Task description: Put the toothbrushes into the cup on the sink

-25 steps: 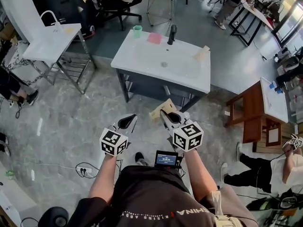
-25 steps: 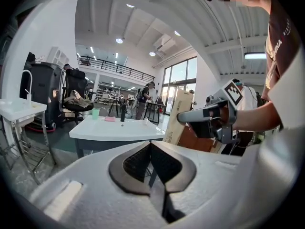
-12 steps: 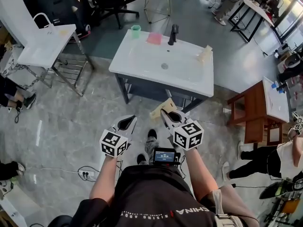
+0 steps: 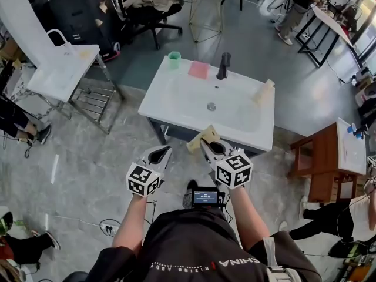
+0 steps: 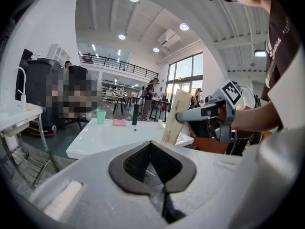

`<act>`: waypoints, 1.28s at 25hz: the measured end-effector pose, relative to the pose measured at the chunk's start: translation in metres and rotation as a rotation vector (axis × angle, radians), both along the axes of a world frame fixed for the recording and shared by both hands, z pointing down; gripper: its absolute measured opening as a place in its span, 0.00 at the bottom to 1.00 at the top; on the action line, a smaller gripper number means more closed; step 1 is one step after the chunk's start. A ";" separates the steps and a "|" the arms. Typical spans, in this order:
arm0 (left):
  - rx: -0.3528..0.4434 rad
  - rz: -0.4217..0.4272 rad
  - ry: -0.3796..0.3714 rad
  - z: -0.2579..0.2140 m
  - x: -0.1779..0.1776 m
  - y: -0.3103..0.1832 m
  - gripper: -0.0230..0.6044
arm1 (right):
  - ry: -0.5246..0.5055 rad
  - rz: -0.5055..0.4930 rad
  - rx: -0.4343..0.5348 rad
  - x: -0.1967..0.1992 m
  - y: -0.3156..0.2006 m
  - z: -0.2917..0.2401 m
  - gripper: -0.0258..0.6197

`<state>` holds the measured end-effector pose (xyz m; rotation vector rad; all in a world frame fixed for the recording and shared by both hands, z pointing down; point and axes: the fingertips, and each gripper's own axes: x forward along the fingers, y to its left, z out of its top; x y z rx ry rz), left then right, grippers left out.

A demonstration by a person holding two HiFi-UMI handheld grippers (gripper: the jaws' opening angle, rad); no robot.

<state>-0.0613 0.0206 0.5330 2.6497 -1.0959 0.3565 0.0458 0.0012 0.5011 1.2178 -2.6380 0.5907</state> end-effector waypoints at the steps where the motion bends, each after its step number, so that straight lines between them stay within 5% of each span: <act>1: 0.002 -0.002 -0.002 -0.001 0.003 -0.011 0.05 | -0.001 -0.004 0.000 0.003 -0.011 -0.001 0.07; 19: -0.009 -0.072 -0.044 -0.002 0.024 -0.124 0.05 | -0.021 -0.080 -0.015 0.024 -0.134 0.005 0.07; 32: -0.017 -0.014 -0.025 0.005 0.008 -0.213 0.05 | -0.011 -0.004 -0.041 0.013 -0.208 0.014 0.07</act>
